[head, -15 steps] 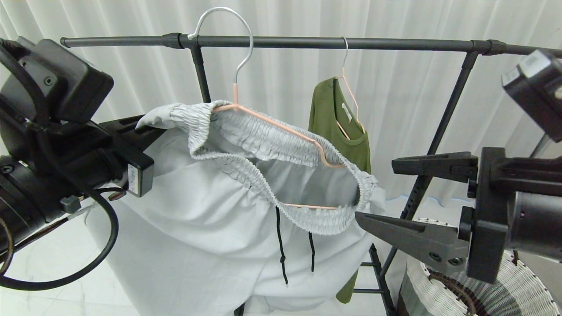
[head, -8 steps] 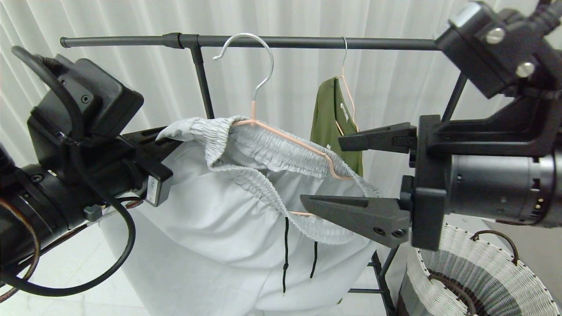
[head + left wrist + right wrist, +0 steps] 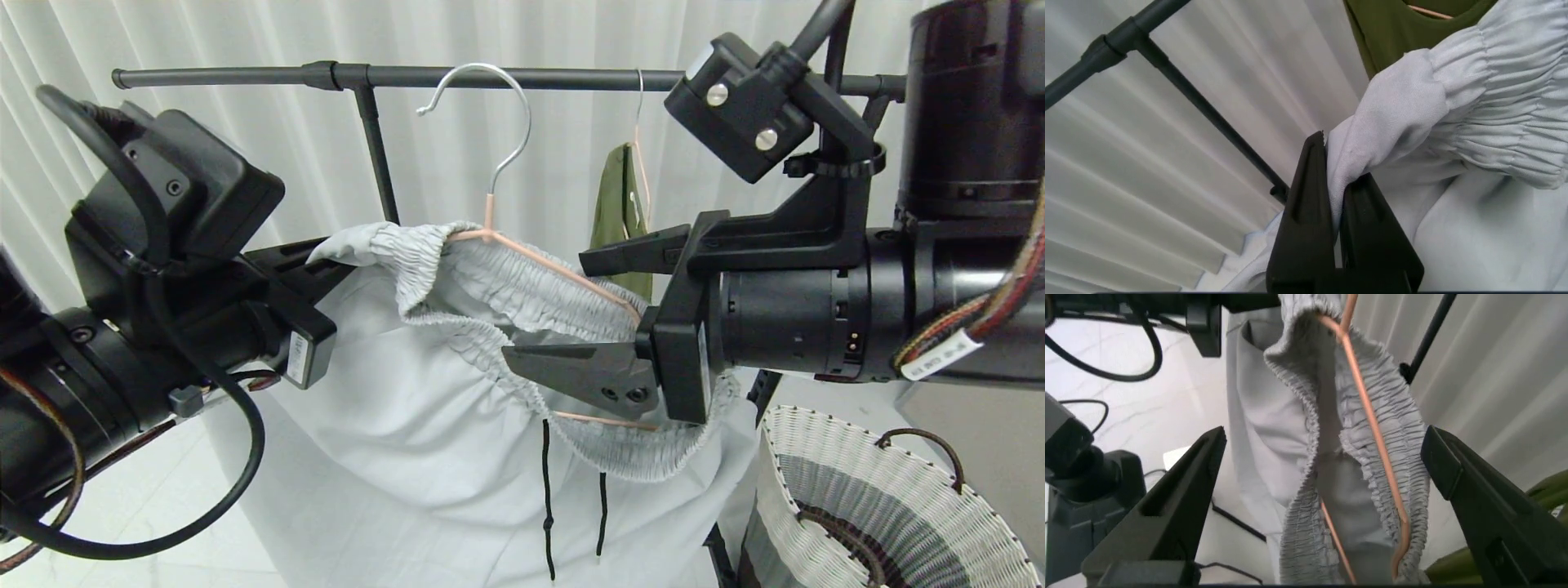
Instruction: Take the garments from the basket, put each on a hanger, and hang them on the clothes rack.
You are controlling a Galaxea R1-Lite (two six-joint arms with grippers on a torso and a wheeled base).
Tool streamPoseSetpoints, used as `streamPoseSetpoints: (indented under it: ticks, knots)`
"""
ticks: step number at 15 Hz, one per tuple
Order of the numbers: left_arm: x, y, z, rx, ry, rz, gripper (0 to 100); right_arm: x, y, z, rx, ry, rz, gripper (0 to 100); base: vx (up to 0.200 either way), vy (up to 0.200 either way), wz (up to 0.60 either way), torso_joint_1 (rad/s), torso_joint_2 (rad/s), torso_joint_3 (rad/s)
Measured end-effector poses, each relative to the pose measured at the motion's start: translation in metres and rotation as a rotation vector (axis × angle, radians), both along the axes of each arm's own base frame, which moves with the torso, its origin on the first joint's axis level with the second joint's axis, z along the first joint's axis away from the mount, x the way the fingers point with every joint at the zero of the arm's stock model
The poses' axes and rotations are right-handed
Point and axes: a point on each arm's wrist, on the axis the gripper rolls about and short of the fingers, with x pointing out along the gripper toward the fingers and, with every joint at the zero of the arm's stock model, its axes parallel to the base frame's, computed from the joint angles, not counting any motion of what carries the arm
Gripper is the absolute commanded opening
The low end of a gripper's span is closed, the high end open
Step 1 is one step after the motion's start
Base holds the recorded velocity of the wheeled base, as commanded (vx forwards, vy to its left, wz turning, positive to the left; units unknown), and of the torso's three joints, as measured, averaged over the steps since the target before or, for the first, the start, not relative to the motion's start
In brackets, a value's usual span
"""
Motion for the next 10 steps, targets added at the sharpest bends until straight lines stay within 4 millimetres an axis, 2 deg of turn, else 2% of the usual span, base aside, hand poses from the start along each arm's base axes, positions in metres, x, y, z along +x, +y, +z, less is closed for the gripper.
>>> streamPoseSetpoints:
  ticks: [5,10]
  knots:
    - [0.003,-0.002,0.0,0.004,0.003,-0.002,0,-0.001,0.002,-0.004,-0.02,0.025,0.048,100,0.0,0.0,0.0,0.0,0.0,0.0]
    - [0.012,-0.013,0.01,-0.029,-0.062,-0.022,0,-0.001,0.002,-0.009,-0.057,0.058,0.049,100,0.0,0.0,0.0,0.0,0.0,0.0]
